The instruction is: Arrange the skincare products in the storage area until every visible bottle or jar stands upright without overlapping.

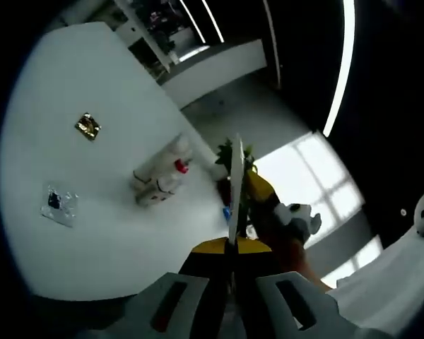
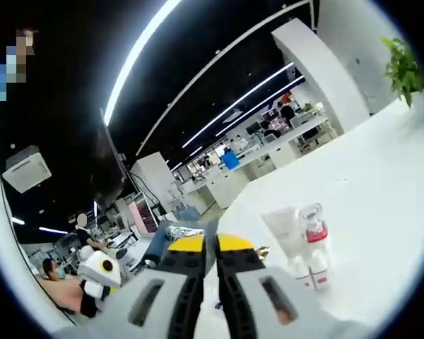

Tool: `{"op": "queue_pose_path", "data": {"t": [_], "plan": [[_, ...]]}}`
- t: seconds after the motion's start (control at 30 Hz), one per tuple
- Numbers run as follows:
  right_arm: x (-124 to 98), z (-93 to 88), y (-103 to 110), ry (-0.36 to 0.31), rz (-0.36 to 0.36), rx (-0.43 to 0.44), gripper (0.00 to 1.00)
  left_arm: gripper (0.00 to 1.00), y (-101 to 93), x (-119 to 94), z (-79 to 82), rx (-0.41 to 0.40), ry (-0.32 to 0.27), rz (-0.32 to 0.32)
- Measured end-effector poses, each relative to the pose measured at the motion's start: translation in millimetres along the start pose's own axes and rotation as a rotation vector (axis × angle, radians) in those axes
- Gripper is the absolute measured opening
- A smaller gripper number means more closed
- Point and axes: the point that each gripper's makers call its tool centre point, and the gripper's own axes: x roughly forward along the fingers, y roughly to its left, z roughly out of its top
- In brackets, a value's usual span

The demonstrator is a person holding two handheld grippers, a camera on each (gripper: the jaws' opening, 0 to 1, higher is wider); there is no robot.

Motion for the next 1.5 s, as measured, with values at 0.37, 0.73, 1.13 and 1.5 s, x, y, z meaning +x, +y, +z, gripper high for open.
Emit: {"op": "queue_pose_path", "data": {"t": [0.37,0.73,1.13,1.5], "plan": [[-1.0,-21.0,8.4,0.066,0.036,-0.058,0.24,0.00,19.6,2.4,7.2,-0.044,-0.030,0.034],[-9.0,-35.3,-8.3,0.103,-0.007,-0.095,0.41,0.00,48.3,12.4,12.2,-0.081,-0.041,0.092],[-19.1,-54.5,-28.5,0.150,-0.070,-0.109,0.59,0.00,79.2,26.1,13.0,-0.081,-0.008,0.159],[-32.9,-71.7,-46.5,0.196,-0.129,-0.104,0.72,0.00,108.1,43.9,10.0,-0.033,0.051,0.219]]}}
